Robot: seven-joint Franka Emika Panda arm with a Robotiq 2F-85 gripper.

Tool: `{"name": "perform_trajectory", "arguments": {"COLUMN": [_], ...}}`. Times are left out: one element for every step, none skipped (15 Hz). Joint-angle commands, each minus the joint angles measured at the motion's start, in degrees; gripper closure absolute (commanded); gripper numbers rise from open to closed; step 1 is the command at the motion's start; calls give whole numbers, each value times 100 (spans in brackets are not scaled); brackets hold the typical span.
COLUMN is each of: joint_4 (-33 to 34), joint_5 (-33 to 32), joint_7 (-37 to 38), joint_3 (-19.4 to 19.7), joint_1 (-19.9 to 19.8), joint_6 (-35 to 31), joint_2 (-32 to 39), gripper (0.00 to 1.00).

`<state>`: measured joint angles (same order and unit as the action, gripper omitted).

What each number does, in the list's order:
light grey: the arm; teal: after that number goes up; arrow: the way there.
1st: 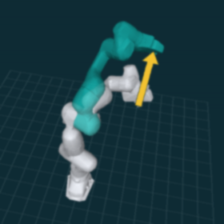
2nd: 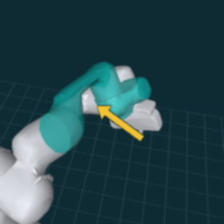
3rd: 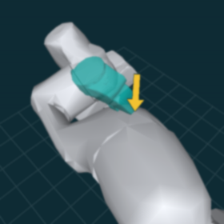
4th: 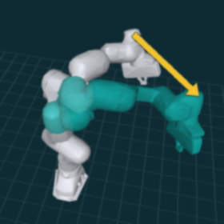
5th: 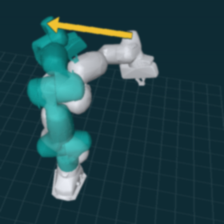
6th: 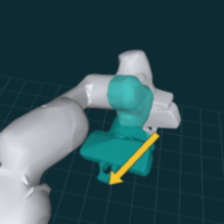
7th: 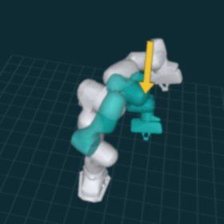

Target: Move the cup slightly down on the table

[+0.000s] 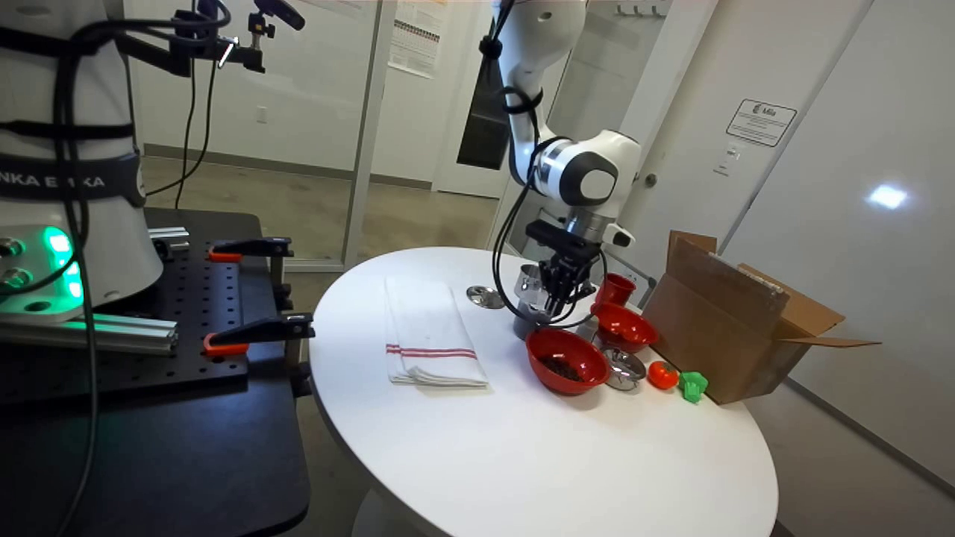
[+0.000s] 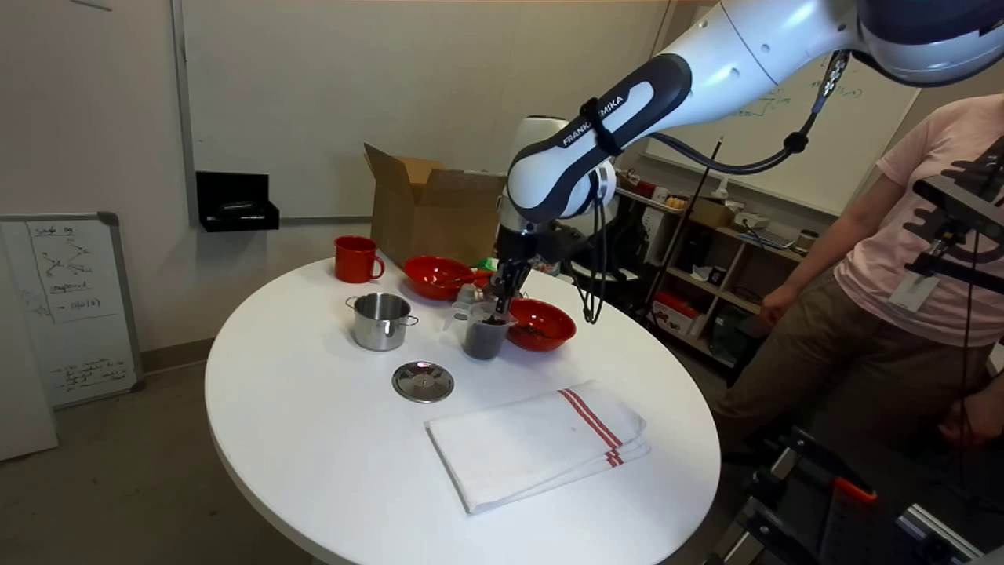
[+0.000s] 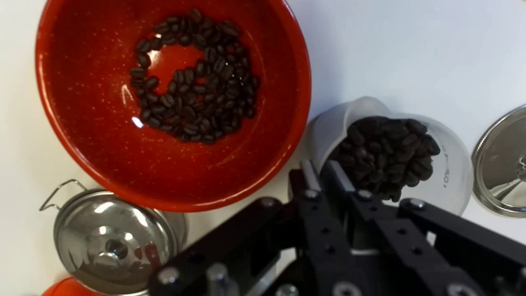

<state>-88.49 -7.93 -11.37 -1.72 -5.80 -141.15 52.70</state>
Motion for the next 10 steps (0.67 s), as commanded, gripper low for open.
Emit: {"name": "perform_trajectory", "arguments": {"joint_4": [235,243,235,233,210,191,138,121,71,52], "joint_5": [130,138,171,188,224,262,330,390,483,554], "joint_7": [-124,-128,-137,-145,-150,-159,-207,-246,-469,-670], "joint_3": [-18,-29,-63,-84,-120,-153,-220,-269,-418,-533], "joint_1": [12,7,-14,-24,-39,-55,-93,-120,-233,-316], "joint_6": [176,182,186,183,199,219,207,211,158,126], "joint_2": [105,103,84,74,26,-10,-70,-94,-130,-142], "gripper": [100,100,100,100,100,100,100,100,100,100]}}
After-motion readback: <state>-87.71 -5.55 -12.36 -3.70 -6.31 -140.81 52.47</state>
